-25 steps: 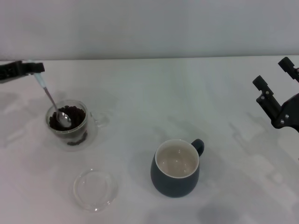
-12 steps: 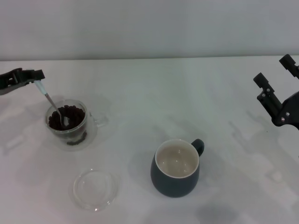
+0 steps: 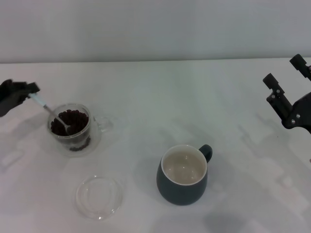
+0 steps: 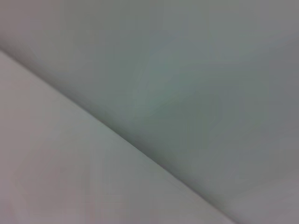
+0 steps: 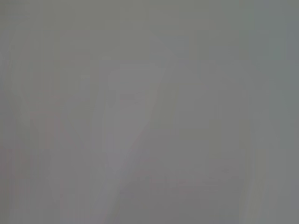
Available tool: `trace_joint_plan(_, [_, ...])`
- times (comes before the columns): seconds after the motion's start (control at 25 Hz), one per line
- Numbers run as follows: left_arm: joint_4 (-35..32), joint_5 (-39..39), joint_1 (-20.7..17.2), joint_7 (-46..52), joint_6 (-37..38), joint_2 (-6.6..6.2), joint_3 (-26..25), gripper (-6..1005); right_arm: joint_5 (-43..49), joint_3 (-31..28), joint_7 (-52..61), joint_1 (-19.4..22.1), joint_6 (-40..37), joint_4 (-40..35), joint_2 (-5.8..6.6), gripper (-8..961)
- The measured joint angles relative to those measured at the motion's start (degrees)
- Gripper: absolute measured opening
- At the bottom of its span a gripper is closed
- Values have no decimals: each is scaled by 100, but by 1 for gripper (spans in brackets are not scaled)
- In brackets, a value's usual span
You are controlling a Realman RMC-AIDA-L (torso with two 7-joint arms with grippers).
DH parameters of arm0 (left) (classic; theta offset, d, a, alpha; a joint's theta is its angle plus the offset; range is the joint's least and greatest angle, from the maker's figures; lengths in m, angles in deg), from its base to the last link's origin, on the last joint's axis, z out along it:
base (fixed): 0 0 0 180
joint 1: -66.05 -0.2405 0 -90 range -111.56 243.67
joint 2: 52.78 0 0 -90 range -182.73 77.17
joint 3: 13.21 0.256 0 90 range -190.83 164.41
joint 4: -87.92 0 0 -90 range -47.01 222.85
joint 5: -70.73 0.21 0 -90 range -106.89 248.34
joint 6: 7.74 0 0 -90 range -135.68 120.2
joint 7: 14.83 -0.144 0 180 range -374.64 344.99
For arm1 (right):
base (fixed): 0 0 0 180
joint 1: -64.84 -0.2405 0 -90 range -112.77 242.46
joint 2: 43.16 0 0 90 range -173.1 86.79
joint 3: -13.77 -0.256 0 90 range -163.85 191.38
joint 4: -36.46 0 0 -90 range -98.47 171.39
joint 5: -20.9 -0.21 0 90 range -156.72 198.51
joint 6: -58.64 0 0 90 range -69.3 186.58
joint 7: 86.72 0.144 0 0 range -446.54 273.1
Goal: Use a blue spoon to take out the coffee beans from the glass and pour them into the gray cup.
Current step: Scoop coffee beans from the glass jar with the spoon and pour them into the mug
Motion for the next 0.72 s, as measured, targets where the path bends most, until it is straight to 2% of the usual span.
trace_joint_plan(0.48, [9,-63,-664,216,221,348,-1049,131,-11,-18,-31,-4,10,62,17,604])
trace_joint_plan(0.72, [-48,-68,-902,-17,497,512,-1602,131,-17,-144,-40,-11,17,104,24,604])
